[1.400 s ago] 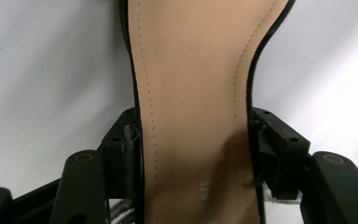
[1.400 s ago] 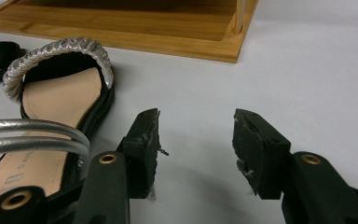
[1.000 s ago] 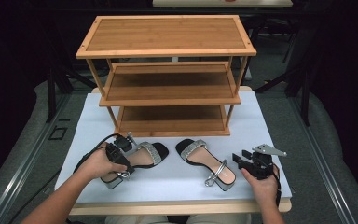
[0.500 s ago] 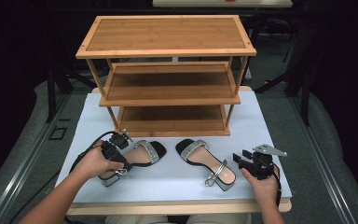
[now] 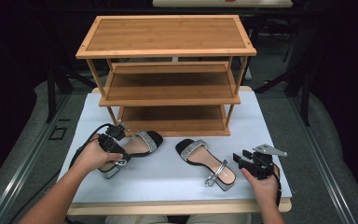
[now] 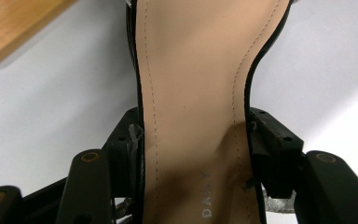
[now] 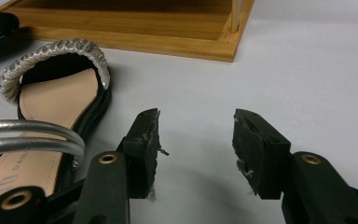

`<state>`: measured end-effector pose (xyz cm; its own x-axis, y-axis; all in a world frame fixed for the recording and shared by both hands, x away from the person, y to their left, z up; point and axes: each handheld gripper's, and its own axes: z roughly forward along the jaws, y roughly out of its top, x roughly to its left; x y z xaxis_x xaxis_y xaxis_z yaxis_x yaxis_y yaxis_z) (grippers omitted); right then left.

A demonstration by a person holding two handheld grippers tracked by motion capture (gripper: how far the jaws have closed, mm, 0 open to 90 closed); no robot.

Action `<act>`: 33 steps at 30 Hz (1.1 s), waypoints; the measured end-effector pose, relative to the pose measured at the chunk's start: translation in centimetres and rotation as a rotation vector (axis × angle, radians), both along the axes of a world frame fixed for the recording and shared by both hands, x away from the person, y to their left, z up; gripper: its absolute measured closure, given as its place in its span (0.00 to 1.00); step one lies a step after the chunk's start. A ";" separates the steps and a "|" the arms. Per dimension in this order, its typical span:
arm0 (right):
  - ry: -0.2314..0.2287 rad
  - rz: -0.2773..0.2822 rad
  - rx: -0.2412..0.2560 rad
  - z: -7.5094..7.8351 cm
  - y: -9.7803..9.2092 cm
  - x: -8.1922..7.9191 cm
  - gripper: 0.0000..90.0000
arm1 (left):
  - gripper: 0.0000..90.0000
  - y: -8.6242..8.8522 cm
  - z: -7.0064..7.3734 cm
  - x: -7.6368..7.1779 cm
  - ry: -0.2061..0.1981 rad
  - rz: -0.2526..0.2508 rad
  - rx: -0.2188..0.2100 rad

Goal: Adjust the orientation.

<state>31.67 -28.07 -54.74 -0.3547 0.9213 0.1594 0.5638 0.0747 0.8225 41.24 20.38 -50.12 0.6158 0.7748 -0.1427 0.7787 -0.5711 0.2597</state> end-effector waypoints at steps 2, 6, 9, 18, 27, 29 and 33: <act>-0.001 0.003 0.002 -0.1 0.0 0.0 0.56 | 0.48 0.1 -0.2 0.6 0.005 0.014 0.008; 0.001 0.004 -0.001 -0.1 0.0 0.1 0.56 | 0.48 -0.1 -0.5 1.4 -0.005 0.073 0.011; 0.003 0.001 -0.002 -0.1 -0.1 0.0 0.56 | 0.48 -0.2 -0.7 1.9 -0.010 0.109 0.009; 0.005 0.002 0.003 -0.1 -0.1 0.1 0.56 | 0.48 -1.2 -1.1 2.4 -0.029 0.163 0.009; 0.003 0.003 0.003 -0.1 -0.1 0.1 0.56 | 0.48 -1.0 -1.7 2.3 -0.024 0.167 -0.003; 0.003 0.004 0.001 -0.1 -0.1 0.1 0.56 | 0.47 -0.9 -1.6 2.3 -0.021 0.162 -0.008; 0.005 0.004 0.002 -0.2 -0.1 0.1 0.55 | 0.44 -0.5 -0.6 2.1 -0.032 0.165 -0.030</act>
<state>31.74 -28.16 -54.90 -0.3572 0.9196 0.1634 0.5677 0.0748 0.8198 43.34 19.88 -50.71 0.4848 0.8617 -0.1496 0.8526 -0.4274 0.3008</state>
